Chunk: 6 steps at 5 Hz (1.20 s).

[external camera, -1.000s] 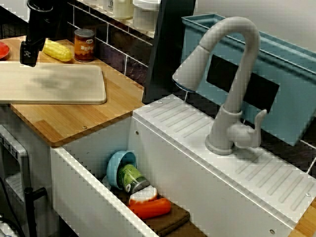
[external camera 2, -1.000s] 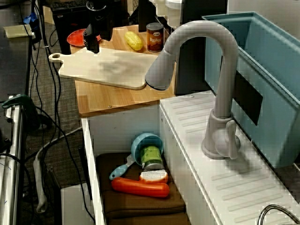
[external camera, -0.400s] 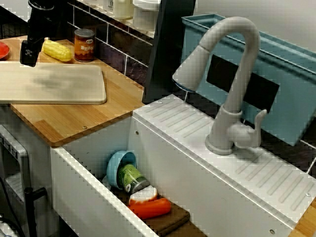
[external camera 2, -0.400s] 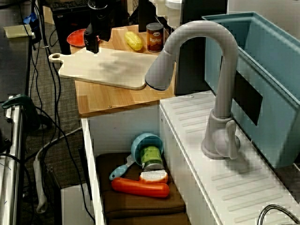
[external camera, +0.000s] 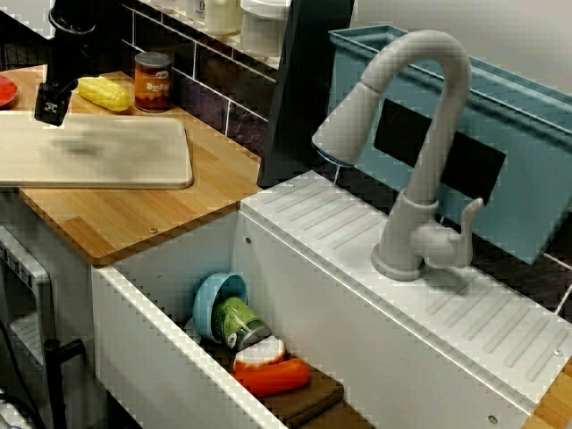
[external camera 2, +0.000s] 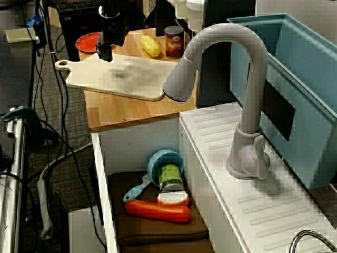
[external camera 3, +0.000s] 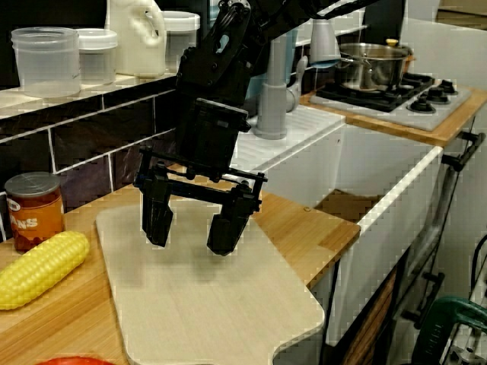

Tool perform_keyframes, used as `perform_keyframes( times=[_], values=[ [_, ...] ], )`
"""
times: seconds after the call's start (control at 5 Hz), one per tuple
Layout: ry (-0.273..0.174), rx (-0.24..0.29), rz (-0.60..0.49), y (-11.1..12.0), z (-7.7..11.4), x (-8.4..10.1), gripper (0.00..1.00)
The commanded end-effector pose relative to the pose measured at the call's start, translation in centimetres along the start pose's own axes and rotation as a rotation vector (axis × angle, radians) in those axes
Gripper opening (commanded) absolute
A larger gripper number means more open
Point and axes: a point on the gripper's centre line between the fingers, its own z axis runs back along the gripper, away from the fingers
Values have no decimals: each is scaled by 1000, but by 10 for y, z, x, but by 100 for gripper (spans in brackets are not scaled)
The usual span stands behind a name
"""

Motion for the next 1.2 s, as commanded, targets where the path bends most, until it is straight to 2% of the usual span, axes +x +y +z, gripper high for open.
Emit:
perform_keyframes(
  times=[0.0,0.4,0.6,0.8,1.0],
  values=[
    [-7,28,18,16,9,-7,100],
    [-16,13,49,32,-2,-12,100],
    [-50,17,90,39,-5,-14,100],
    [-40,11,143,47,-13,-13,100],
    [-36,-1,175,54,-17,-14,93]
  ],
)
